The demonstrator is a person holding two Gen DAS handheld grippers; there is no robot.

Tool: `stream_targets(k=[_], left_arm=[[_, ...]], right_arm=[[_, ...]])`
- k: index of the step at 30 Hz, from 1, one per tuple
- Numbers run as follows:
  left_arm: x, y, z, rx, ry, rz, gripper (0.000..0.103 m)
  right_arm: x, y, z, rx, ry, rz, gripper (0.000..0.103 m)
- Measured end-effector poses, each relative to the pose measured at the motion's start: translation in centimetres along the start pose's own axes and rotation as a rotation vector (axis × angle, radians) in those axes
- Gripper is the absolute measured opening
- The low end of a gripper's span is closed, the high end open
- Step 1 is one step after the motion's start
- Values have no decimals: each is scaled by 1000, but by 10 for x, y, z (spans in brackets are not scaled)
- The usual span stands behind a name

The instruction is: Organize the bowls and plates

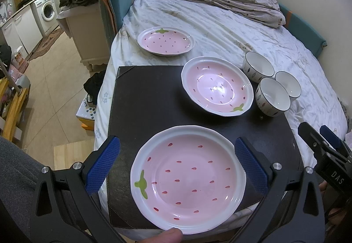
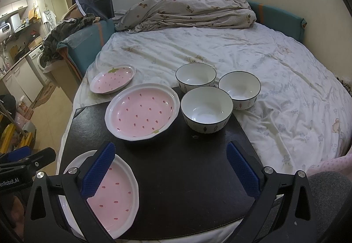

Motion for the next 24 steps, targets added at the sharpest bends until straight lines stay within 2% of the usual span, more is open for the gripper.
stream_targets(k=[24], left_arm=[[-1,1,0,0,0,3,103]], right_arm=[[-1,3,3,5,-1,-2,103]])
Point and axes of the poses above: each gripper's, at about its wrist camera, not at the fingertips, and x roughly against the way its jaws point, y to its left, z to its underside, the point moved 8 cm from there along -x, roughly the way its jaws point, and after that the axes turned 11 degrees about -x, right-handed, at the moved point
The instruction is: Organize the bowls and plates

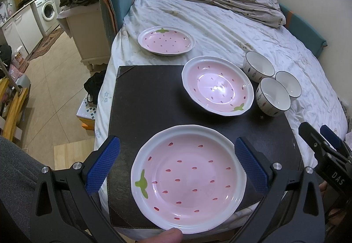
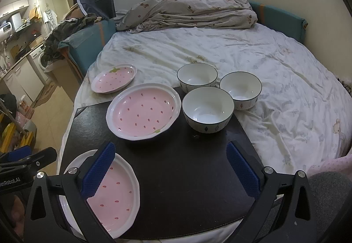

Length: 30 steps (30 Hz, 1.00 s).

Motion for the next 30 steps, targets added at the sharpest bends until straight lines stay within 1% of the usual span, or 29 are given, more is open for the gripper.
stream_targets(k=[30], left_arm=[[-2,-3,4,-4,8,3,103]], right_arm=[[1,-1,1,-5,1,3,103]])
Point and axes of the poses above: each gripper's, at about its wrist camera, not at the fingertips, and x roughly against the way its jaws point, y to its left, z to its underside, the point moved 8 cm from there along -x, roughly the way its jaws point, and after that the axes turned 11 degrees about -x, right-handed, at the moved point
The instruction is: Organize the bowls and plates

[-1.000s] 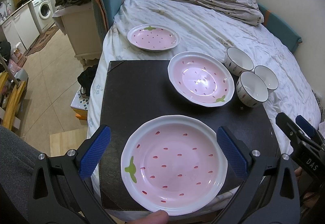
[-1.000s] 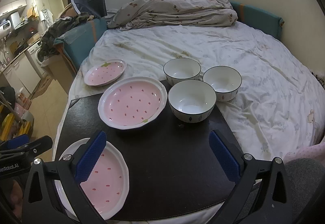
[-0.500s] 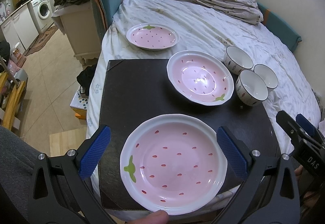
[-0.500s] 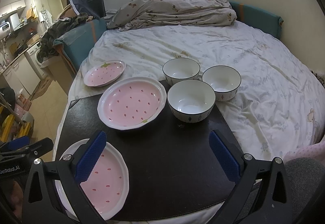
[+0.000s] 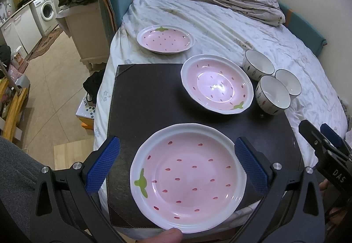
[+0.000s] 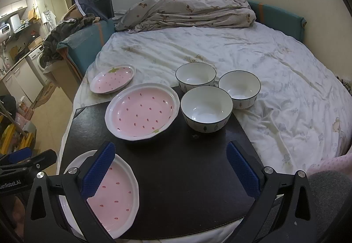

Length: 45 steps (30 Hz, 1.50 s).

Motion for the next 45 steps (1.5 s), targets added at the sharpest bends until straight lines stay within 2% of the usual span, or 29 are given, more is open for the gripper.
stream_targets(k=[6,11,15,18,23,25,26,27,28,29,31,34,36,37,40,43,45], left_arm=[[-1,-1,0,4,8,2,103],[-9,-1,0,-10,74,-11,103],[-31,8,4,-2,194,-19,103],[-47,19,2,10,251,-33,103],[-75,33,5,-2,380,-30,103],[-87,42,10,-3,427,-37,102],[-92,44,14,-9,453,-32,99],[-96,45,17,-9,469,-25,88],[-99,47,21,-6,483,-18,85],[-101,47,24,2,498,-11,83],[-104,47,29,28,512,10,83],[-104,44,27,25,501,16,83],[-102,41,25,28,492,30,83],[-102,38,24,27,486,37,83],[-103,36,19,29,479,49,83],[-104,35,19,41,480,63,83],[-103,34,19,52,477,77,83]], right_arm=[[-1,0,0,6,5,5,103],[-5,-2,0,-10,36,3,103],[-23,-3,13,-54,185,-50,103],[-42,-5,27,-113,321,-85,103],[-81,-11,52,-223,527,-95,101],[-91,-5,63,-231,599,-107,88],[-97,1,71,-223,648,-125,84],[-100,6,78,-217,684,-143,76],[-100,9,82,-215,706,-149,69],[-102,14,90,-209,738,-159,66],[-106,20,99,-189,776,-166,45],[-114,25,106,-149,793,-135,31],[-120,29,108,-158,801,-156,25],[-121,32,107,-161,802,-172,16],[-125,34,102,-151,755,-169,16],[-130,28,95,-203,737,-174,16],[-131,20,89,-206,707,-145,16]])
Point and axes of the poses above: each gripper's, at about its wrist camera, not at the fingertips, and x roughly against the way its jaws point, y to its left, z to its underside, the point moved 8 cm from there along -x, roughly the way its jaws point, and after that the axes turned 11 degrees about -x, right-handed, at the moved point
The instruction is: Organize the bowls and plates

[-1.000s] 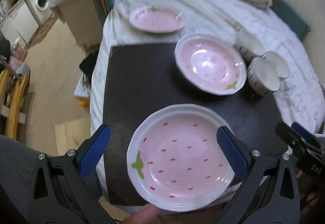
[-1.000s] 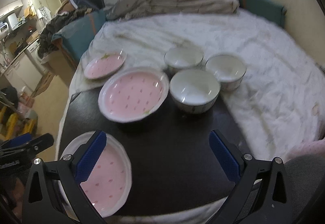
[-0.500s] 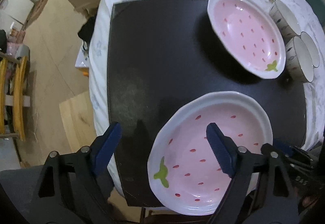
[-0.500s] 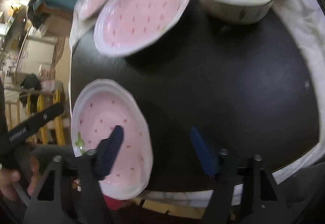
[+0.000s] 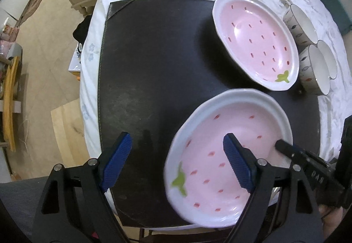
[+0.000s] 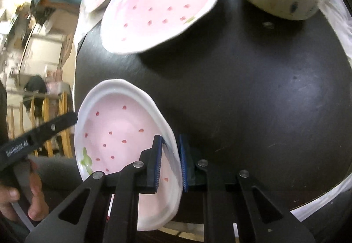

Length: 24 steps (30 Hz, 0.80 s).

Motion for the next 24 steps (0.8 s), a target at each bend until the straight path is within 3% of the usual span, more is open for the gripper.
stream_targets(k=[3,11,15,20,22,24], left_arm=[[3,-3,-4,-2,-13,12,83],[15,-6,-26,32,-36,46,83],[20,-7,-60,42,-74,75,83],[6,-9,-94,90,-91,132,82],[-4,-12,-103,96,-86,151,78],[-15,-17,-110,94,-72,183,66]], right_arm=[[8,-14,-11,-46,-37,25,17],[18,-24,-13,-93,1,27,19],[42,-23,-33,-141,-69,-38,21],[47,-32,-66,-277,-91,-155,21],[40,-33,-83,-328,-104,-182,21],[33,-32,-96,-356,-114,-211,21]])
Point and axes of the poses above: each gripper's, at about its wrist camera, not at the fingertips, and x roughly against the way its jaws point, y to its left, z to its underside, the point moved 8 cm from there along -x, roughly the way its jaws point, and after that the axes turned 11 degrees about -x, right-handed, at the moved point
